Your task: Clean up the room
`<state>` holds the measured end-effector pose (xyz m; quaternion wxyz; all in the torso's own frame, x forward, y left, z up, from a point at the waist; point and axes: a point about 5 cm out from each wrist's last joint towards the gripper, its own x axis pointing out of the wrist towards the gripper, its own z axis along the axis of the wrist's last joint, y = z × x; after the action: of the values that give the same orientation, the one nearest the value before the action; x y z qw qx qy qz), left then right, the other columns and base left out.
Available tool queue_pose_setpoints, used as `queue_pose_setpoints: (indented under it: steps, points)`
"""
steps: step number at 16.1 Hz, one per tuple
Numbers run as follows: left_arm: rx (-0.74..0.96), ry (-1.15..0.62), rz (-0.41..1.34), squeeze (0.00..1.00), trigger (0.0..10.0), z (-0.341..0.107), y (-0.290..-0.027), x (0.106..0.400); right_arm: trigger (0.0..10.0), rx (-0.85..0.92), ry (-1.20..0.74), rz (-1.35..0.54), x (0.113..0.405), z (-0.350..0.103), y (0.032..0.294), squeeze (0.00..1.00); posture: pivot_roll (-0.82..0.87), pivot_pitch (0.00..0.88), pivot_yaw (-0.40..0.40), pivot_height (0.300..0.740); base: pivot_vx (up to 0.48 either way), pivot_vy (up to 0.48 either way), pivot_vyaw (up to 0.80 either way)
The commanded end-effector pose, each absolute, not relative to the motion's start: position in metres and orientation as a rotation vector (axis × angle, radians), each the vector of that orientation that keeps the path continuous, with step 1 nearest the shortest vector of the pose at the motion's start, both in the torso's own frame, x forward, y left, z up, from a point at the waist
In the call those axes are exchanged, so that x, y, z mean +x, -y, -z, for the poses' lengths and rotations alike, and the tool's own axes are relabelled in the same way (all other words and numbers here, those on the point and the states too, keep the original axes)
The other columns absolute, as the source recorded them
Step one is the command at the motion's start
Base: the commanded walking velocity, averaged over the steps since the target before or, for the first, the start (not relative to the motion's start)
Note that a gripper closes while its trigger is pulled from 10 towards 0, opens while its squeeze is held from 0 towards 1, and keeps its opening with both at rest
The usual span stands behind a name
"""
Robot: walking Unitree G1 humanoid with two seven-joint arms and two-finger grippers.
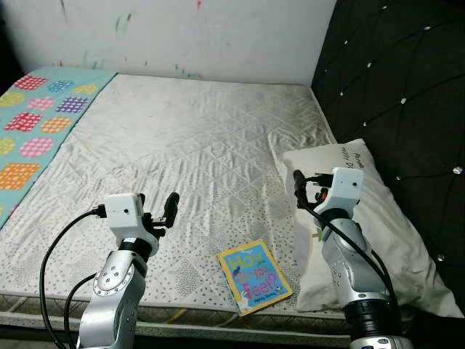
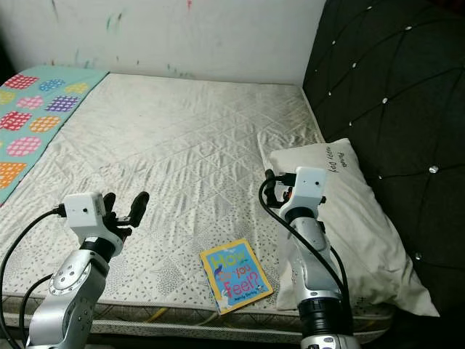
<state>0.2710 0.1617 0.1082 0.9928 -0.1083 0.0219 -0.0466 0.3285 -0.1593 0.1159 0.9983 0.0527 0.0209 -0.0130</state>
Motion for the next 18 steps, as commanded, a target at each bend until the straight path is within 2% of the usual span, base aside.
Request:
queue_pose_setpoints:
  steps: [1, 18]
  points:
    - [-0.220, -0.043, 0.107, 0.00, 10.0, -0.1096, -0.1593, 0.2727, 10.0, 0.105, -0.054, 0.022, 0.3298, -0.1152, 0.1608, 0.00, -0.01, 0.000, -0.035, 0.740, 0.000, 0.000, 0.00]
    - [-0.221, -0.043, 0.108, 0.00, 10.0, -0.1099, -0.1591, 0.2731, 10.0, 0.108, -0.061, 0.026, 0.3292, -0.1137, 0.1627, 0.00, -0.01, 0.000, -0.034, 0.740, 0.000, 0.000, 0.00]
